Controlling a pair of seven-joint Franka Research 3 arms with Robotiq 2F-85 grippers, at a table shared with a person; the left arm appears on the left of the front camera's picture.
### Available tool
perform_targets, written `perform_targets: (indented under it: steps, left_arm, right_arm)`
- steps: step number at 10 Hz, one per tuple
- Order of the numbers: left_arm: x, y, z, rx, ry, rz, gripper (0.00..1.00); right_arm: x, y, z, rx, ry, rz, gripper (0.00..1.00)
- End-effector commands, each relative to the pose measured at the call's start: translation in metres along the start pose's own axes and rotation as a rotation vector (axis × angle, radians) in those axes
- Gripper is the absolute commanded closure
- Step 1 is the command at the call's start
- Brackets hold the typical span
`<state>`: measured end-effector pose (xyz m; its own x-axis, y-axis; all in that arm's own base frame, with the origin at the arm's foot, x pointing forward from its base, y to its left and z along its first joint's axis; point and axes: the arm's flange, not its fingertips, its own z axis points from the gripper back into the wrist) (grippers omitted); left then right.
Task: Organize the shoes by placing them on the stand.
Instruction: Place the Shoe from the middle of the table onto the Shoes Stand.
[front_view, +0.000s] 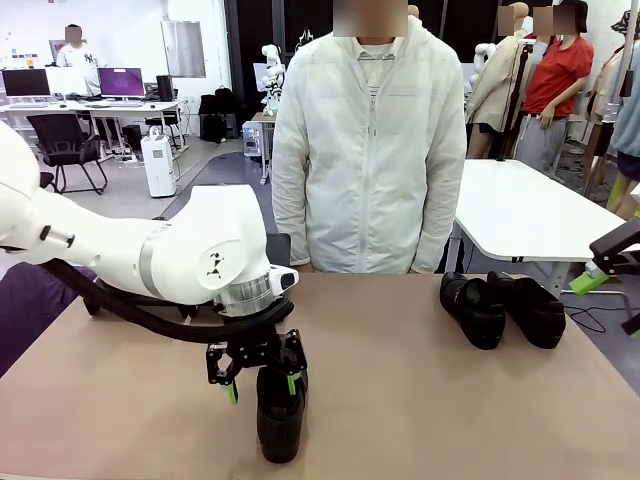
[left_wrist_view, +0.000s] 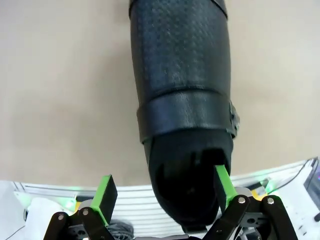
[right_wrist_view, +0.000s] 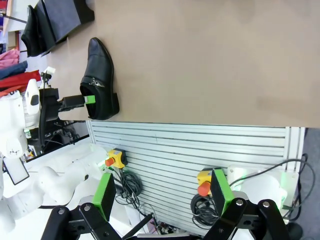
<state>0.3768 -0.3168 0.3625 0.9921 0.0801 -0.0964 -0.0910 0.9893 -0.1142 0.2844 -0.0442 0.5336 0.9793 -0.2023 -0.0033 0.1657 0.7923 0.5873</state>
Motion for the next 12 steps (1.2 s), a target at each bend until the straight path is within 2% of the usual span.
perform_targets:
  steps: [1,2,3,4,5,9,12]
  left_arm:
    - [0.007,-0.005,-0.006,0.025,-0.047,0.059,0.0]
    - [0.007,-0.004,-0.006,0.02,-0.049,0.062,0.0]
    - [0.007,-0.003,-0.006,0.045,-0.079,0.079,0.37]
    - [0.006,-0.002,-0.006,0.049,-0.084,0.077,0.95]
    - [0.007,-0.003,-0.006,0.057,-0.082,0.073,1.0]
    - [0.006,-0.002,-0.004,0.07,-0.082,0.068,1.0]
    - [-0.007,0.004,0.025,0.016,-0.124,0.012,1.0]
  right_arm:
    - [0.0,0.002,0.001,0.027,-0.001,-0.004,0.0]
    - [0.0,0.002,0.001,0.027,-0.001,-0.004,0.0]
    - [0.0,0.002,0.001,0.027,-0.001,-0.004,0.0]
    - [0.0,0.002,0.001,0.027,-0.001,-0.004,0.0]
    - [0.0,0.002,0.001,0.027,-0.001,-0.004,0.0]
    - [0.0,0.002,0.001,0.027,-0.001,-0.004,0.0]
    - [0.0,0.002,0.001,0.027,-0.001,-0.004,0.0]
